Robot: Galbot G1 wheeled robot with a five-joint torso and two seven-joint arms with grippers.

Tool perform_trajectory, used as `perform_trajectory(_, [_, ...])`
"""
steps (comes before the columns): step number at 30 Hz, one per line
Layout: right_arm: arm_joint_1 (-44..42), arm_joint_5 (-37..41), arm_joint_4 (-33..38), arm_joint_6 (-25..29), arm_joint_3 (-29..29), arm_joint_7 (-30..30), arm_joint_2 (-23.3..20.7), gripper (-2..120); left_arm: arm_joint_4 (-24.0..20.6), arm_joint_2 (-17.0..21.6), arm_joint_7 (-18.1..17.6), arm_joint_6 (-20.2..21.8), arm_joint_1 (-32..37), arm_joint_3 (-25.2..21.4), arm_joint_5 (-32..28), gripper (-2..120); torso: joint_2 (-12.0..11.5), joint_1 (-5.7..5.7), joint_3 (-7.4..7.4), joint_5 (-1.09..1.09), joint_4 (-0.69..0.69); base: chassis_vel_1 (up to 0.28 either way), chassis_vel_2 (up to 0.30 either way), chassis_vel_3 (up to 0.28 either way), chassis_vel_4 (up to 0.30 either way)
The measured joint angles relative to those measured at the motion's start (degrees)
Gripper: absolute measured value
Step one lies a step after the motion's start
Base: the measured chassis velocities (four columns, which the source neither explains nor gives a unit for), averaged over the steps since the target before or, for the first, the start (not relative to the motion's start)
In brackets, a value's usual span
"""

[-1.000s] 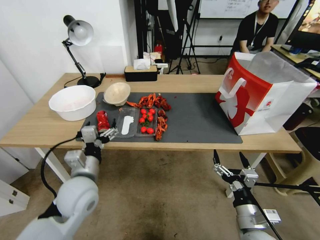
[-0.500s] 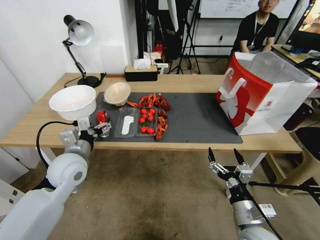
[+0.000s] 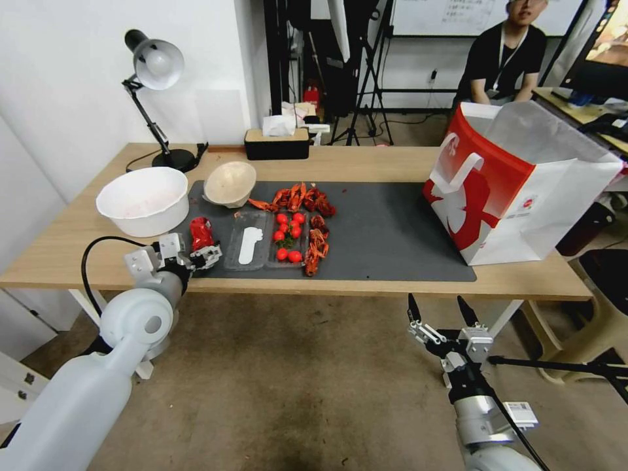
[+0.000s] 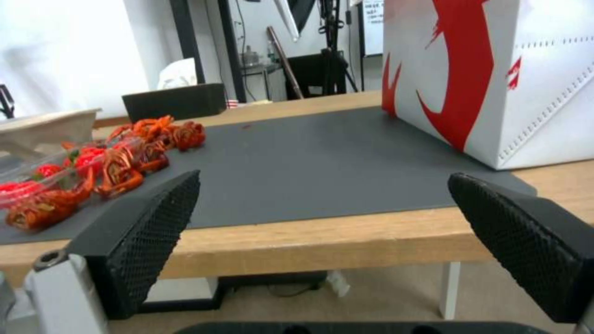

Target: Pick up the trash from the table and place it into the takeout bag.

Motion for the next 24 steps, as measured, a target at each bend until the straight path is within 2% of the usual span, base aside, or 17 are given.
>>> perform_trajectory(6, [0.08,-0.01,-0.46,0.11,0.08,0.02,0.02,100,0.64,0.0,-0.92,0.47,-0.53,0.03,-1.48,99,0.0,0.0,0.0,0.0,0.0,0.0,0.0,0.0,0.0])
perform_trajectory(10, [0.18,-0.01,-0.56,0.16,0.11,0.08,-0.04,100,0.79,-0.05,-1.99,1.57,-0.64,0.03,-2.41,85,0.0,0.0,0.0,0.0,0.0,0.0,0.0,0.0,0.0])
perform_trajectory(11, [0.18,-0.01,-0.56,0.16,0.11,0.08,-0.04,100,0.79,-0.05,-1.99,1.57,-0.64,0.03,-2.41,85,0.0,0.0,0.0,0.0,0.0,0.0,0.0,0.0,0.0])
perform_trajectory(14, [0.34,-0.01,-0.6,0.18,0.15,0.24,-0.26,100,0.78,-0.16,-2.67,1.86,-0.48,-0.02,-2.86,69,0.01,-0.01,-0.01,0.03,0.02,0.0,0.0,0.0,0.0])
perform_trajectory(15, [0.34,-0.01,-0.6,0.18,0.15,0.24,-0.26,100,0.78,-0.16,-2.67,1.86,-0.48,-0.02,-2.86,69,0.01,-0.01,-0.01,0.03,0.02,0.0,0.0,0.0,0.0])
perform_trajectory(18, [0.4,-0.02,-0.7,0.18,0.16,0.31,-0.33,100,0.78,-0.14,-2.89,1.86,-0.43,-0.06,-3.28,54,0.02,-0.02,-0.01,0.02,0.01,0.0,0.0,0.0,0.0])
perform_trajectory(24, [0.48,-0.01,-0.87,0.2,0.17,0.35,-0.29,100,-0.29,0.12,-2.63,0.99,0.09,-0.13,-3.35,50,0.01,-0.01,0.0,-0.04,-0.01,0.0,0.0,0.0,0.0])
